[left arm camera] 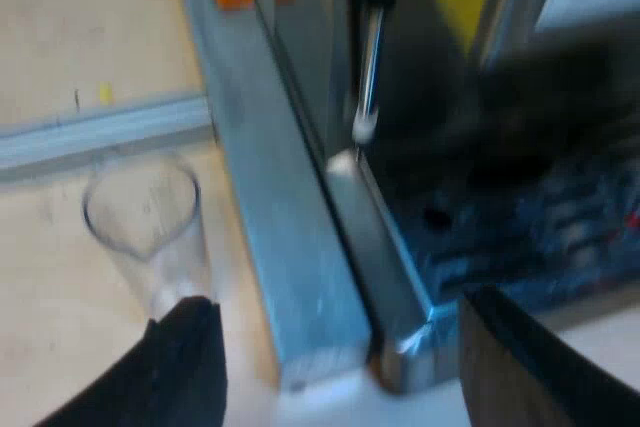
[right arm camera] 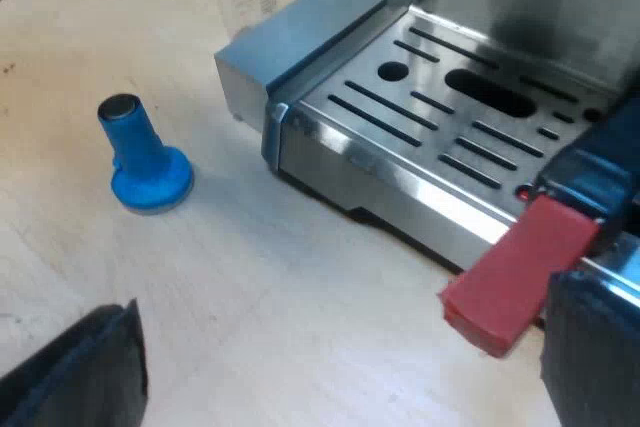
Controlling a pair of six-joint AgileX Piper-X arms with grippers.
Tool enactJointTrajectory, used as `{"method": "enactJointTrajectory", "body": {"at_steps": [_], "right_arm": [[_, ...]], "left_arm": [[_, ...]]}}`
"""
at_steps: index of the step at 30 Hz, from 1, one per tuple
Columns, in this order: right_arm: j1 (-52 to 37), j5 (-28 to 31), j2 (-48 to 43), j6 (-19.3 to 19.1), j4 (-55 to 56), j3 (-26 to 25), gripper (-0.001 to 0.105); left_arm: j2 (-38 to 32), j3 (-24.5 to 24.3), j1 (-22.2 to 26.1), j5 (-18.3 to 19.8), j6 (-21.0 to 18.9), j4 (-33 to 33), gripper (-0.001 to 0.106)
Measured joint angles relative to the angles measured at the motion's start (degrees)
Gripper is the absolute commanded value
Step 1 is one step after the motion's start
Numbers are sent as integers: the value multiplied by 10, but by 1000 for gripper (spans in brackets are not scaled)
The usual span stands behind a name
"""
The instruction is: Pour the beans into the coffee machine
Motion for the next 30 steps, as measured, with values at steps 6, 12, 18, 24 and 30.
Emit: {"method": "enactJointTrajectory", "body": {"at_steps": [6, 12, 18, 24, 30], "right_arm": [[0, 0, -57, 8, 92, -47, 80], [-3, 35, -96, 10, 138, -91, 80], [-80, 48, -123, 10, 259, -147, 80], [-194, 46, -152, -3, 333, -196, 80], [-286, 30, -170, -17, 386, -228, 80]], "left_arm": [[-11, -46, 0, 4, -33, 1, 53], [-12, -107, -15, 11, -35, 0, 53], [-15, -145, -34, 14, -35, 24, 53], [-29, -152, -34, 14, -36, 30, 53], [-42, -152, -34, 14, -36, 30, 53]]}}
